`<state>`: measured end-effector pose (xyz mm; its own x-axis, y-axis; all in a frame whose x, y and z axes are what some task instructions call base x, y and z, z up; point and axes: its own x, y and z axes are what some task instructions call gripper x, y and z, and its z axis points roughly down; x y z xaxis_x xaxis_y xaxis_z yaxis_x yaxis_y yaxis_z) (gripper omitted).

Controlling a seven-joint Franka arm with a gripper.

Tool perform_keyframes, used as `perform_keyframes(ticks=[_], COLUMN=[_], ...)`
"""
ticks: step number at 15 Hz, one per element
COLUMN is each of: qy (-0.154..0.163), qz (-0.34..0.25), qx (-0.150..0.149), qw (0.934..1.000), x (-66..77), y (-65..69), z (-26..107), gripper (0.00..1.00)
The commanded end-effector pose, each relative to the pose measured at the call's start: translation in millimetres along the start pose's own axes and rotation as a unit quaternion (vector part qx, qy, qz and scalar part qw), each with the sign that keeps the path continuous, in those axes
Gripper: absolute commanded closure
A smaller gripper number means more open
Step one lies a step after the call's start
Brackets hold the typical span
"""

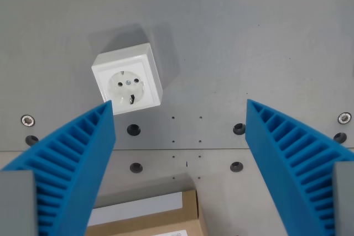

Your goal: Move above the white socket

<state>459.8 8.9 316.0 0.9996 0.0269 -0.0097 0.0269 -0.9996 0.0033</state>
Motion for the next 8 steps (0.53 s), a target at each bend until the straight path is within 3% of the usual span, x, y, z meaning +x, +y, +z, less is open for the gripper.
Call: perform_keyframes(ticks=[1,8], qy=[0.003,0.004], qz=[0.000,-0.005], qx=[0.000,0.000], qw=[1.0000,1.0000], x=[0.0,-0.5], y=[0.0,-0.7], z=[-2.9,-1.0], gripper=[0.00,0.00])
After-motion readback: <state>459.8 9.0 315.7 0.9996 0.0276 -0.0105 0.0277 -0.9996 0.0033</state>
